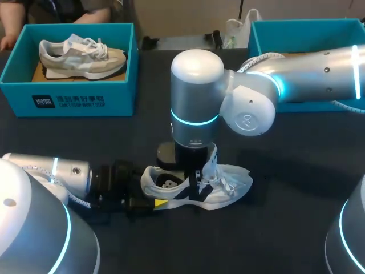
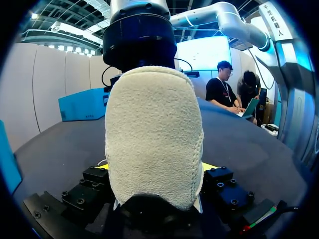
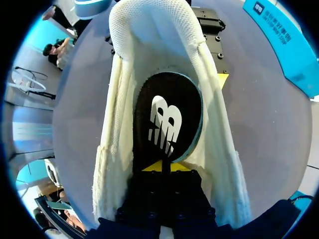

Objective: Take the shoe out of the shoebox, open the shoe tongue, remove and reinsert the insole, then place the shoe into the shoebox

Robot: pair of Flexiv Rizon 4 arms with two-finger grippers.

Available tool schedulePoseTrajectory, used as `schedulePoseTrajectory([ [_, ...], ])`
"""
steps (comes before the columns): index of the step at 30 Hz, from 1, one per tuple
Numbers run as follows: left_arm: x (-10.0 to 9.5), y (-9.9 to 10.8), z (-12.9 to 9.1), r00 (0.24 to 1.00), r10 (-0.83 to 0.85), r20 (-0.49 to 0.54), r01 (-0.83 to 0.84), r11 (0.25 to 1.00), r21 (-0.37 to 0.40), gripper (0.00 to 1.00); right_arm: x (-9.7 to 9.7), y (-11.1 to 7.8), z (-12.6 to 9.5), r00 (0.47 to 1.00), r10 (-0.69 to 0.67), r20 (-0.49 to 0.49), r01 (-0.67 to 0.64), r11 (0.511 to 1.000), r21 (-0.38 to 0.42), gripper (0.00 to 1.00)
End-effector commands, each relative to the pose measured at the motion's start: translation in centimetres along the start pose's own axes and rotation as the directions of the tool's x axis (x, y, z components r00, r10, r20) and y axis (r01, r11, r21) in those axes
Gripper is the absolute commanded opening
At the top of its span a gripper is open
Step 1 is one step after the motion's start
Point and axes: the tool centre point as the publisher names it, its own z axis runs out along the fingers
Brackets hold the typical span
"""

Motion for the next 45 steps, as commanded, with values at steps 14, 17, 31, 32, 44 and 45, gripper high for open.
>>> schedulePoseTrajectory([
  [14, -0.2, 0.3, 0.0, 1.0, -0.001, -0.001, 0.001, 1.0, -0.006, 0.0, -0.9, -1.6, -4.6, 0.998, -0.069, 0.012, 0.07, 0.996, -0.05, 0.0],
  [17, -0.2, 0.3, 0.0, 1.0, -0.001, -0.001, 0.001, 1.0, -0.006, 0.0, -1.0, -1.5, -5.1, 0.996, -0.084, 0.018, 0.085, 0.994, -0.067, 0.0],
  [31, -0.2, 0.3, 0.0, 1.0, -0.001, -0.001, 0.001, 1.0, -0.006, 0.0, -1.1, -3.2, -7.2, 0.994, -0.108, 0.018, 0.109, 0.993, -0.051, 0.0],
  [32, -0.2, 0.3, 0.0, 1.0, -0.001, -0.001, 0.001, 1.0, -0.006, 0.0, -1.2, -3.3, -7.2, 0.994, -0.11, 0.017, 0.111, 0.992, -0.058, 0.0],
  [44, -0.2, 0.3, 0.0, 1.0, -0.001, -0.001, 0.001, 1.0, -0.006, 0.0, -1.6, -3.2, -7.3, 0.978, -0.206, 0.014, 0.206, 0.966, -0.158, 0.0],
  [45, -0.2, 0.3, 0.0, 1.0, -0.001, -0.001, 0.001, 1.0, -0.006, 0.0, -1.6, -3.2, -7.3, 0.976, -0.216, 0.013, 0.215, 0.962, -0.168, 0.0],
])
